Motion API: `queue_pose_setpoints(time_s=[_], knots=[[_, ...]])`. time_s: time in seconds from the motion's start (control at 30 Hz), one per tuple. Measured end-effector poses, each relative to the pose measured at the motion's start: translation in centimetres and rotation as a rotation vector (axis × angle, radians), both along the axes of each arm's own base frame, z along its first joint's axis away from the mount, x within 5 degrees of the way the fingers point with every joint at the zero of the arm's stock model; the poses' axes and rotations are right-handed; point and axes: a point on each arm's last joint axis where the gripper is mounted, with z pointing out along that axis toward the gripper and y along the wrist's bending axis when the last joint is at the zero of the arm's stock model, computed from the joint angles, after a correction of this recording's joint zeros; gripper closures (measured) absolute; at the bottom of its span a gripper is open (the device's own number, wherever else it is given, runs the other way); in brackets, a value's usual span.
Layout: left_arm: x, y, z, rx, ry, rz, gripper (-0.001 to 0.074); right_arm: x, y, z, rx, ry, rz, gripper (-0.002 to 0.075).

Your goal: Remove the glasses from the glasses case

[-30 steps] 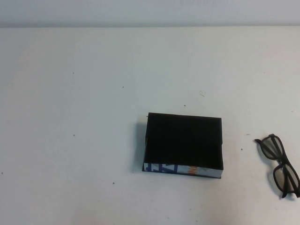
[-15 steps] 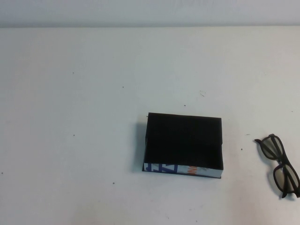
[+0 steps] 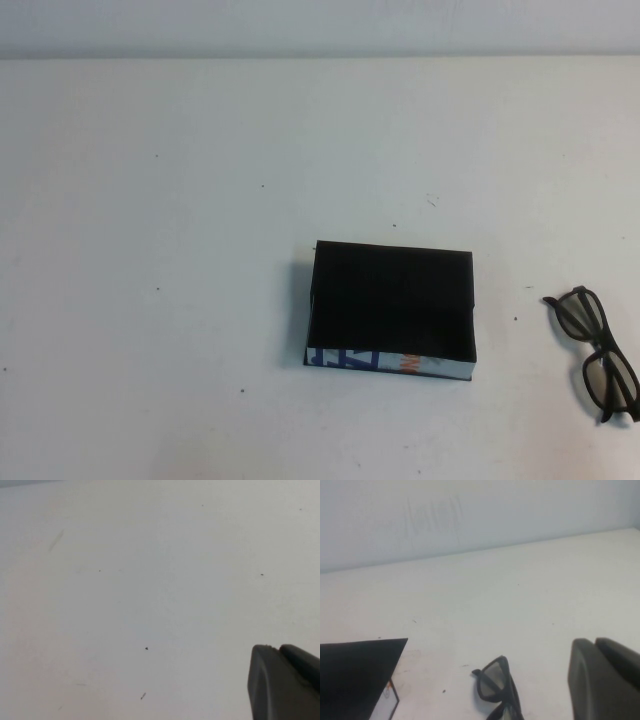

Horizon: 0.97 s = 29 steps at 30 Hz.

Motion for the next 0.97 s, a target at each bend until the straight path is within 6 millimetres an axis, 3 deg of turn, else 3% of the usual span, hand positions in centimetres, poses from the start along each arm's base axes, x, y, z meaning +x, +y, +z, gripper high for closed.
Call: queue_pose_setpoints(time_s=[0.33,0.97], knots=[[0.0,0.0,0.0,0.0,0.0,0.0,0.0739,-0.2,0.3,-1.3,-0.015,0.149,0.031,0.0742],[0.0,0.0,0.0,0.0,0.0,0.0,0.0739,-0.3,0.3,-1.6,-0.02,0.172,0.036,0.0742]])
